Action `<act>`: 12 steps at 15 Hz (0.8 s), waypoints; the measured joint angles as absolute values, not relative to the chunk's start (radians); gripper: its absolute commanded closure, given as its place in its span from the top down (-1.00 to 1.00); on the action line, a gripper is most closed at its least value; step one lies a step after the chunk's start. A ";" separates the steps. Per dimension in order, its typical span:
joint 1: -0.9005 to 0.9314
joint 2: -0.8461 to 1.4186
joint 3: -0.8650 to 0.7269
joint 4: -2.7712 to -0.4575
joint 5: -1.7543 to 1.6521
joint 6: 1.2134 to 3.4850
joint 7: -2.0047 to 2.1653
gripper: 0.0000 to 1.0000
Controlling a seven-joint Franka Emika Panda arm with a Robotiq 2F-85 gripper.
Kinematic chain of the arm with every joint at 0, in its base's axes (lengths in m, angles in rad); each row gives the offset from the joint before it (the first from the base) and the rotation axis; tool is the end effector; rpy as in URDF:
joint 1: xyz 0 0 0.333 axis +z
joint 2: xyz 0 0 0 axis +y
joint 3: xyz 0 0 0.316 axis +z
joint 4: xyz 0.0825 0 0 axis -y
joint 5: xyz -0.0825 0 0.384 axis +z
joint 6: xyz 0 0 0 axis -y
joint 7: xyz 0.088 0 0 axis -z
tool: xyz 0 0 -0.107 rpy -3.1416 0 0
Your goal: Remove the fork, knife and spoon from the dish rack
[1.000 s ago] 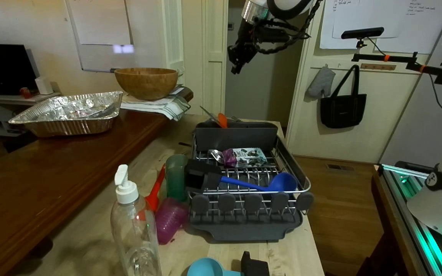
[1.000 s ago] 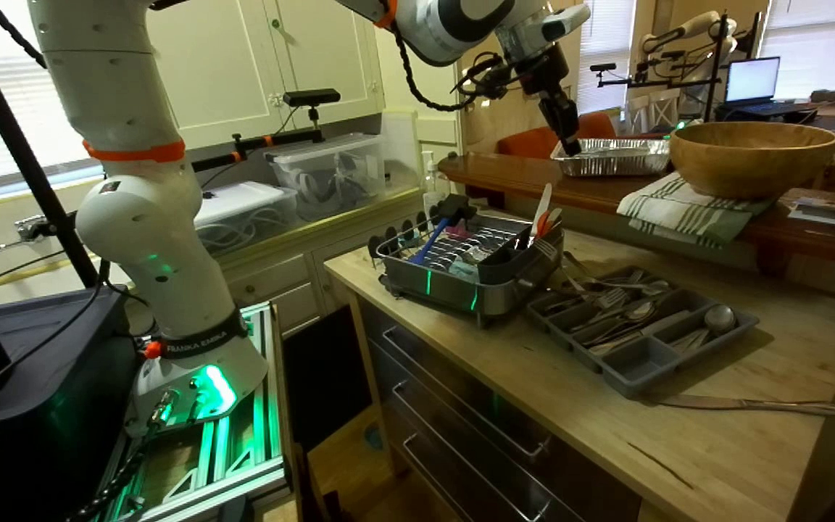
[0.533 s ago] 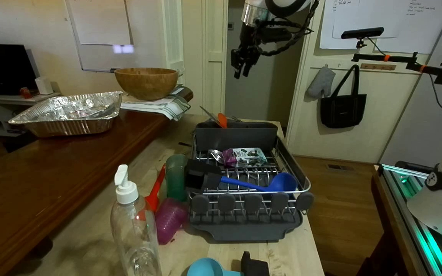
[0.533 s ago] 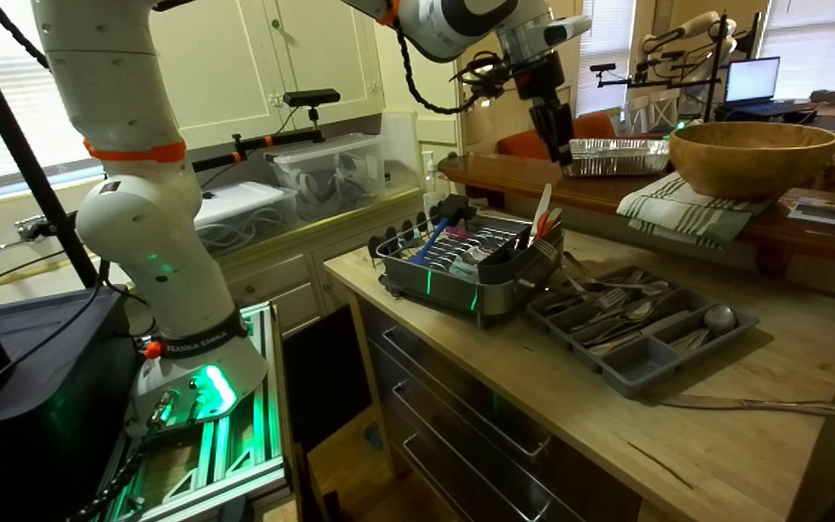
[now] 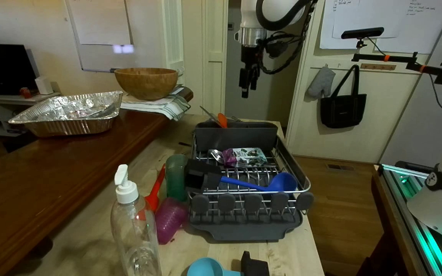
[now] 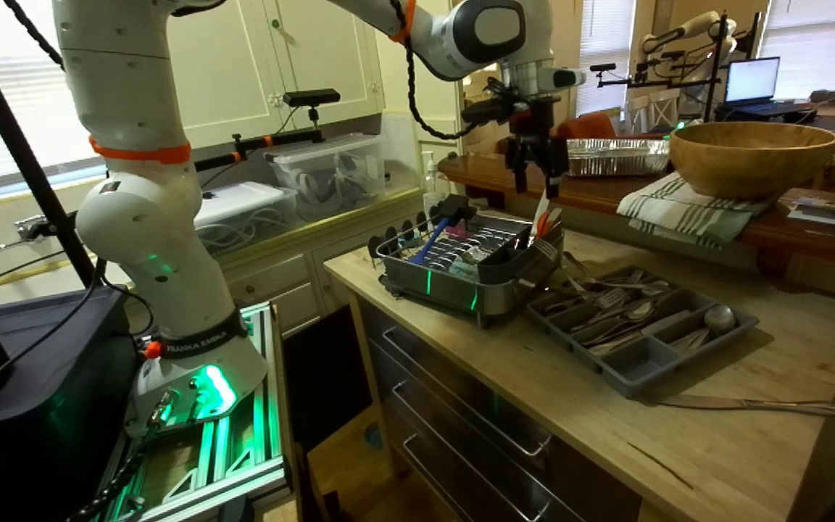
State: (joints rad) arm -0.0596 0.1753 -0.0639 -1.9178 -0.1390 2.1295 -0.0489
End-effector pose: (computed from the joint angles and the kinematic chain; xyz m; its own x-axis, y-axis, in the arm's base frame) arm 0.5972 -0.0789 0.4066 0.9997 -0.0001 0.0250 -0.0034 -0.9912 0.1325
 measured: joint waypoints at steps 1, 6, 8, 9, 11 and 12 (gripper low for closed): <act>-0.060 0.197 -0.064 -1.906 -0.139 2.113 -0.059 1.00; -0.062 0.228 -0.059 -1.882 -0.135 2.103 -0.148 1.00; -0.066 0.230 -0.047 -1.884 -0.117 2.104 -0.257 1.00; -0.068 0.235 -0.040 -1.884 -0.104 2.106 -0.313 1.00; -0.073 0.249 -0.024 -1.883 -0.079 2.113 -0.422 1.00; -0.076 0.259 -0.016 -1.882 -0.064 2.118 -0.478 1.00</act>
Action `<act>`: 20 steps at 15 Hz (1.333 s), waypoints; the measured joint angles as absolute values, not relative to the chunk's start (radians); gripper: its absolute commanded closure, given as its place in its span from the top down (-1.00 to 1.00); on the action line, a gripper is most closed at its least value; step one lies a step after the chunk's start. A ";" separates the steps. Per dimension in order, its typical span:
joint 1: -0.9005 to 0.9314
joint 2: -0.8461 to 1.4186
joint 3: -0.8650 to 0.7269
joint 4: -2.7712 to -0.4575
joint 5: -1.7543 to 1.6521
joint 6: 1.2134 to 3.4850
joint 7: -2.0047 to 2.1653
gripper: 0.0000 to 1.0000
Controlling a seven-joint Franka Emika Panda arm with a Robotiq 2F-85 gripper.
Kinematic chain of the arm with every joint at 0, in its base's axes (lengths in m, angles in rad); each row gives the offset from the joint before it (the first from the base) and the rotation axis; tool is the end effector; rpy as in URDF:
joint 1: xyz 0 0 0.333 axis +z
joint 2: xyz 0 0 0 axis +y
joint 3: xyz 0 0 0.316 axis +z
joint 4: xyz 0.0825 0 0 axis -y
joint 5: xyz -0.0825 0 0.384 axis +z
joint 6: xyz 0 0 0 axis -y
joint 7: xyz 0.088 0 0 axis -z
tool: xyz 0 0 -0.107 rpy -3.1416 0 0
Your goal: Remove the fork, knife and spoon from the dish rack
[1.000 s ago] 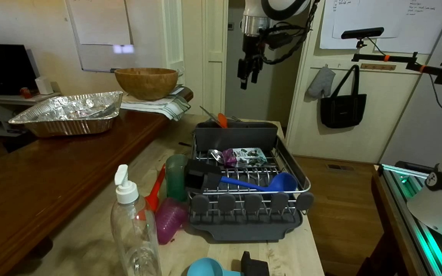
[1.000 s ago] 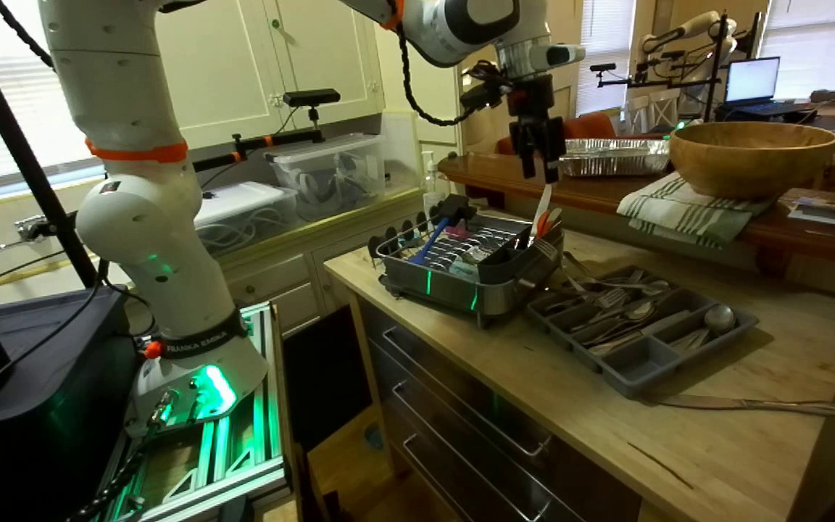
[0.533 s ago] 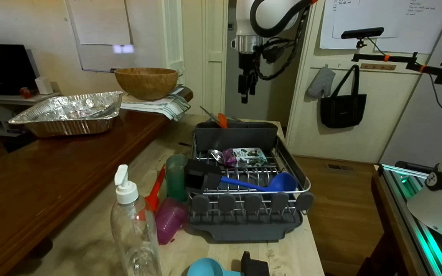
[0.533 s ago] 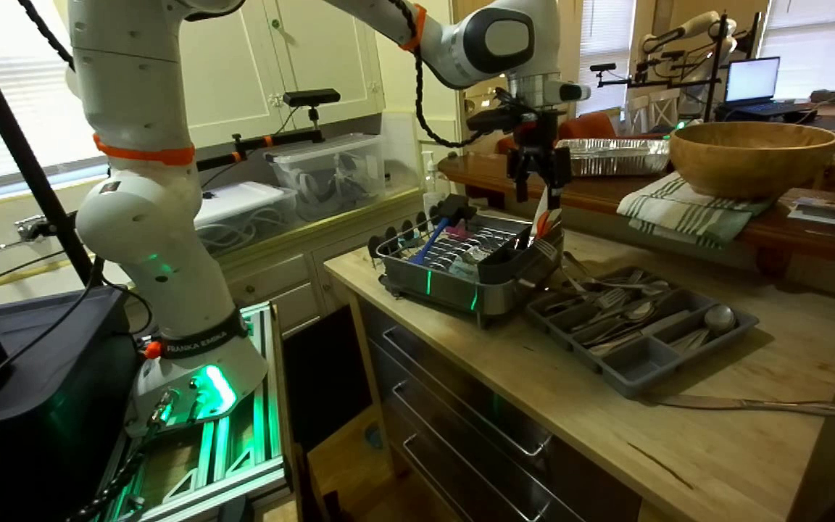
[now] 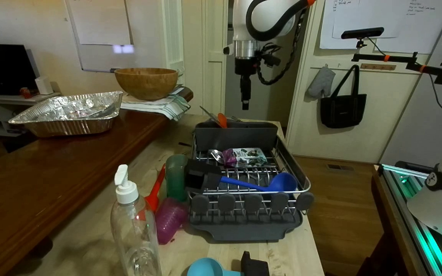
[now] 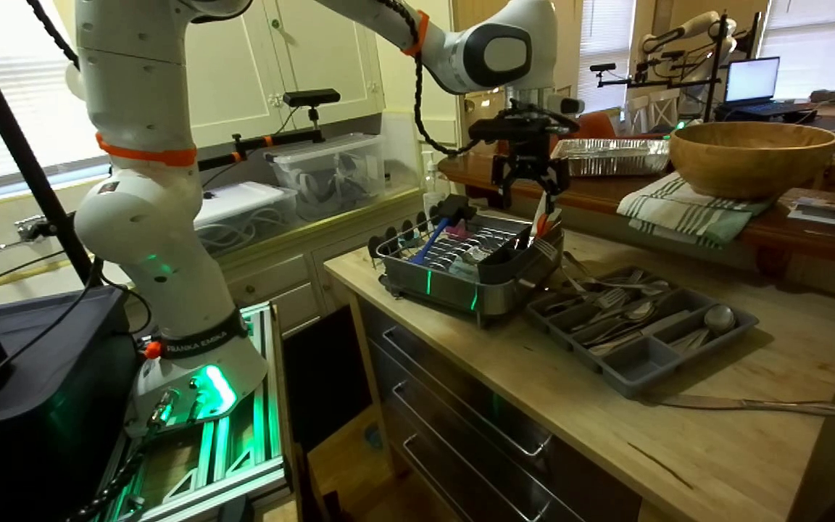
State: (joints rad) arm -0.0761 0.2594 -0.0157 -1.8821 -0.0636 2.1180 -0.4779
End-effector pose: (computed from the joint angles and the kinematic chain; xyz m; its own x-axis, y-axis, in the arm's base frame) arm 0.6112 -0.0587 0.3703 0.9123 0.4067 -0.0482 0.4086 -0.9118 0.0398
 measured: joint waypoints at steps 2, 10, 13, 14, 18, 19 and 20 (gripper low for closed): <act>-0.087 0.285 0.004 -1.876 -0.021 2.128 -0.590 1.00; -0.128 0.416 0.049 -1.766 0.104 2.134 -0.826 1.00; -0.130 0.440 0.062 -1.721 0.118 2.134 -0.839 0.47; -0.130 0.446 0.068 -1.709 0.118 2.134 -0.839 0.42; -0.128 0.463 0.084 -1.676 0.118 2.134 -0.839 -0.24; -0.127 0.467 0.084 -1.671 0.118 2.134 -0.839 -0.38; -0.127 0.471 0.082 -1.668 0.116 2.134 -0.836 -0.57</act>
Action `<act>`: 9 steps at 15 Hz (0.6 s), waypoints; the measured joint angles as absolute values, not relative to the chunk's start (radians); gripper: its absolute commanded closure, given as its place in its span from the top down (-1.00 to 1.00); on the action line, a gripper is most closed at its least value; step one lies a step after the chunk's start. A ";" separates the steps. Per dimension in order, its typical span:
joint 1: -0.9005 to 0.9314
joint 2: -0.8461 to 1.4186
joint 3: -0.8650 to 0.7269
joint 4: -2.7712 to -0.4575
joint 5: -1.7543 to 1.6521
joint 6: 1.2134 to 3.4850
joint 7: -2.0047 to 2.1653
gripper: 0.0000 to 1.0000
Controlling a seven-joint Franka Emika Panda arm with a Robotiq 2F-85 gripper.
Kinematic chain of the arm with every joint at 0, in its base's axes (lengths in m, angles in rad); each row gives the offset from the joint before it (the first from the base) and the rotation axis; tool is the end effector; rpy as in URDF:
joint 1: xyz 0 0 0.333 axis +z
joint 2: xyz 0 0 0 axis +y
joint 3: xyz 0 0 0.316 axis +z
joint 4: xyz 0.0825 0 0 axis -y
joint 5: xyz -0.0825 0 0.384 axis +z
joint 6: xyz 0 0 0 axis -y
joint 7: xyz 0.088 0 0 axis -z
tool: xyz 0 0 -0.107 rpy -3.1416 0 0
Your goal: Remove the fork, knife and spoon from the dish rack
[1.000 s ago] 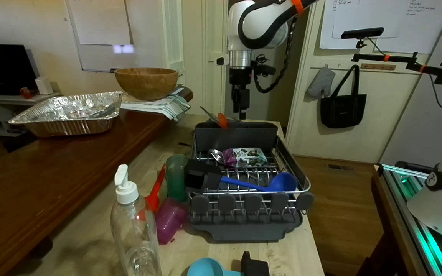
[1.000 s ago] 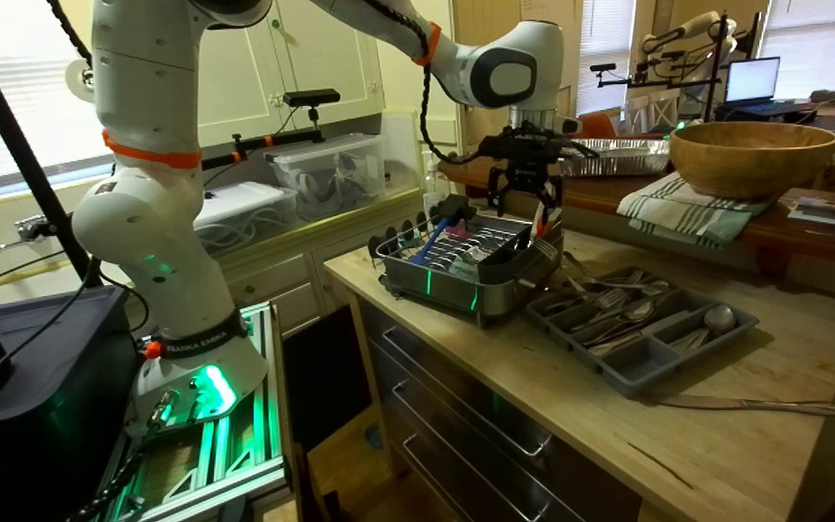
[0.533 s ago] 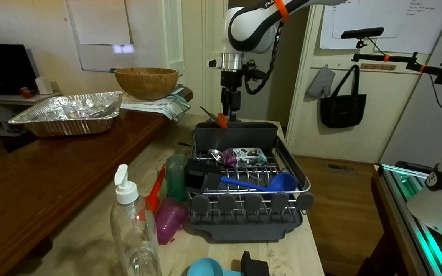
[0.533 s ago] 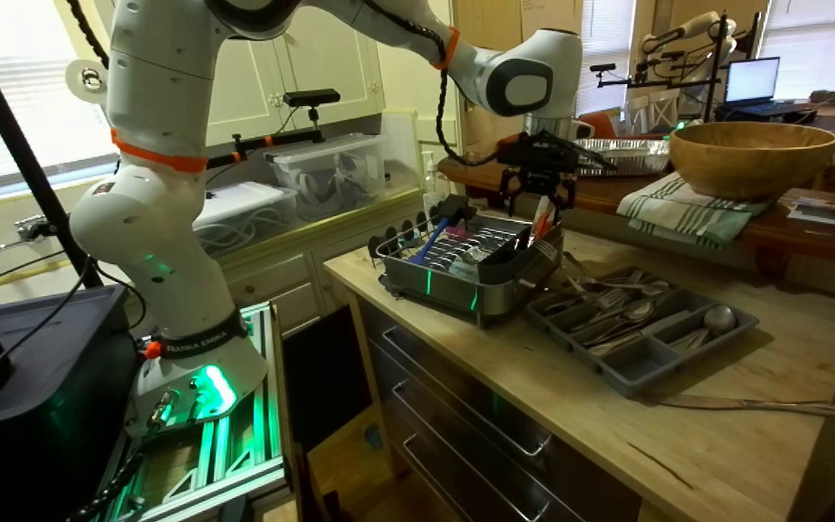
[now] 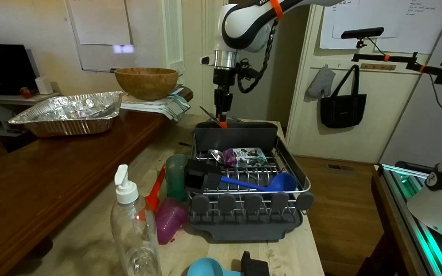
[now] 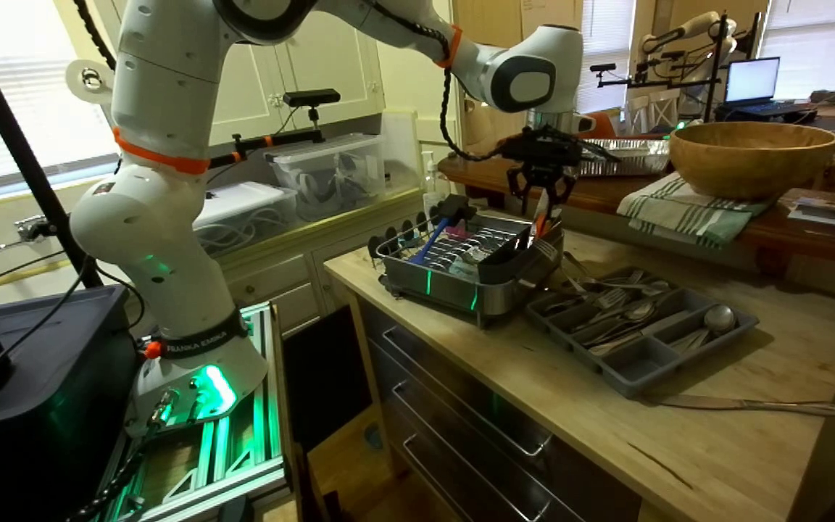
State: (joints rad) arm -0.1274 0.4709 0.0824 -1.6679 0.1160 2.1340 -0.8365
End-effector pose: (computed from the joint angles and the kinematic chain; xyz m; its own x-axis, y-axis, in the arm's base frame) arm 0.6719 -0.0313 0.3341 0.7512 0.6533 0.0941 0.6600 -0.7450 -0.0967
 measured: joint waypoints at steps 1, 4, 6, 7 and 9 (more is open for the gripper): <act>-0.127 0.474 0.079 -1.665 0.112 2.134 -0.830 -0.70; -0.123 0.477 0.057 -1.658 0.076 2.133 -0.780 -1.00; -0.119 0.476 0.051 -1.655 0.063 2.127 -0.737 -0.96; -0.113 0.475 0.052 -1.655 0.061 2.124 -0.717 -1.00; -0.102 0.472 0.055 -1.655 0.059 2.123 -0.693 -0.98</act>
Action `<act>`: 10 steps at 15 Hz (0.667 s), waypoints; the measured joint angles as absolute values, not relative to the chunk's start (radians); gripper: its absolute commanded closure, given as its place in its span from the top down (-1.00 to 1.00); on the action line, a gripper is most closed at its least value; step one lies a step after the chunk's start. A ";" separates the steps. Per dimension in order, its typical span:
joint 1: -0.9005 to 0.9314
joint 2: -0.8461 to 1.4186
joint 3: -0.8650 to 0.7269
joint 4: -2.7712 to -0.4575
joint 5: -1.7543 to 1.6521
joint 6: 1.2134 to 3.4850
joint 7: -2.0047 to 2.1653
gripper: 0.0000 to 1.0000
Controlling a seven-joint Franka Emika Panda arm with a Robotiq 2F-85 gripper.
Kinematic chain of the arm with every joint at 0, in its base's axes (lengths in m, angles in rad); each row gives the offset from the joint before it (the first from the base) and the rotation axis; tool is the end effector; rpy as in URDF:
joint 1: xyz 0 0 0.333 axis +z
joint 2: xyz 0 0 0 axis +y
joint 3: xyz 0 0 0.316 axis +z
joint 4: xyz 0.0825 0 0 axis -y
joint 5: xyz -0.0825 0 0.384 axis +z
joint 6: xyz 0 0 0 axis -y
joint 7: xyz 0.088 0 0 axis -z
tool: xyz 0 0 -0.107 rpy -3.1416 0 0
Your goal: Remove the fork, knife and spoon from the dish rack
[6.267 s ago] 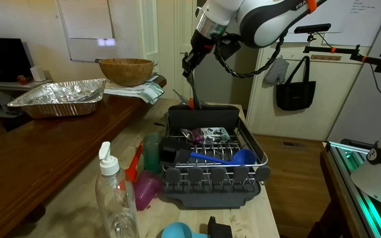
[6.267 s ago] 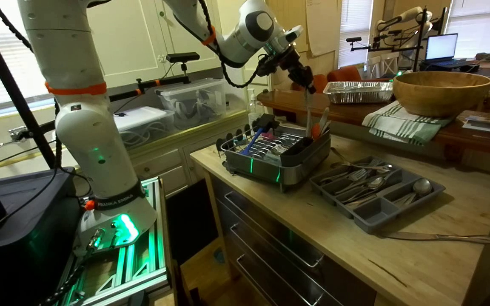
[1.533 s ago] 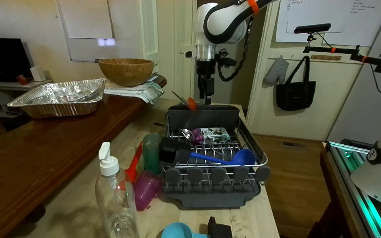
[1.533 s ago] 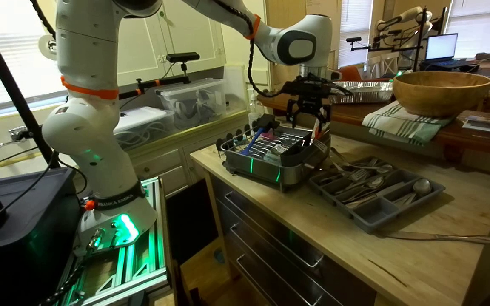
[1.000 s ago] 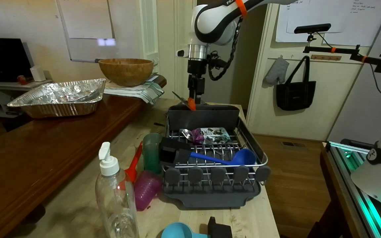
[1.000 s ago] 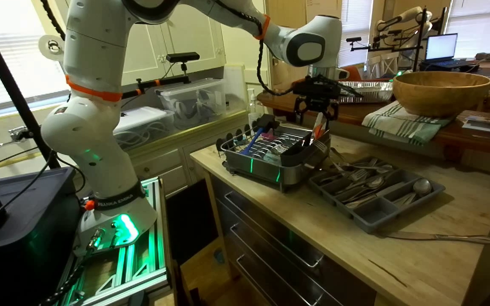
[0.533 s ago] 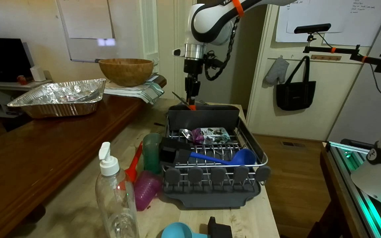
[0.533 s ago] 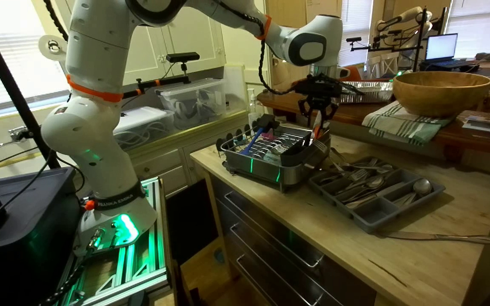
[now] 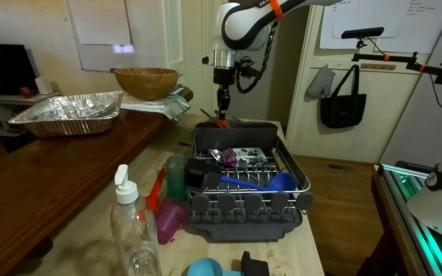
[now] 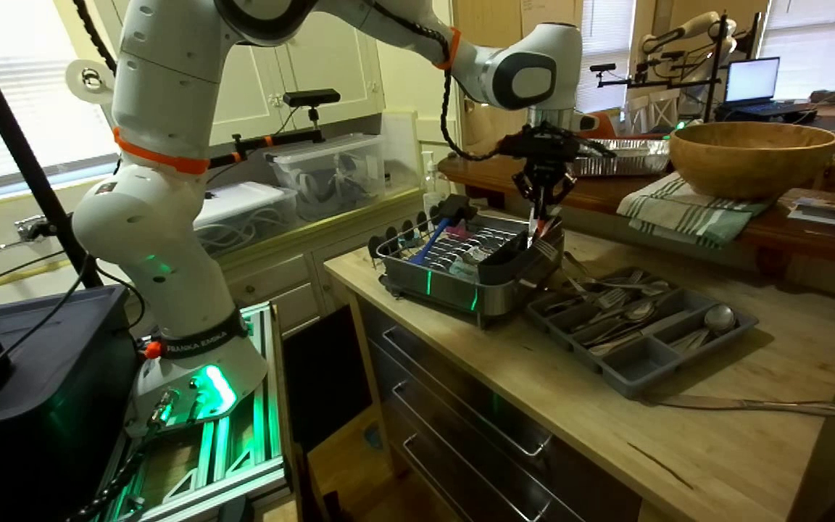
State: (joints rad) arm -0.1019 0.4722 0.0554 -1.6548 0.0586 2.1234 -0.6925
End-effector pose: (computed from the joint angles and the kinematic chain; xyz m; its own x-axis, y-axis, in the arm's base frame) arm 0.6737 -0.0329 0.3375 0.8201 0.5705 0.0443 0.5722 -0.8179 -0.0605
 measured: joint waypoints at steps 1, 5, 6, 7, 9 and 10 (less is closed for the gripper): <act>-0.099 0.469 0.060 -1.655 0.060 2.121 -0.691 -0.96; -0.100 0.425 0.077 -1.655 0.074 2.108 -0.690 -0.96; -0.102 0.403 0.077 -1.656 0.086 2.105 -0.690 -0.96; -0.106 0.378 0.077 -1.656 0.105 2.102 -0.691 -0.96; -0.123 0.320 0.077 -1.658 0.172 2.101 -0.696 -0.96; -0.136 0.293 0.077 -1.659 0.214 2.099 -0.708 -0.96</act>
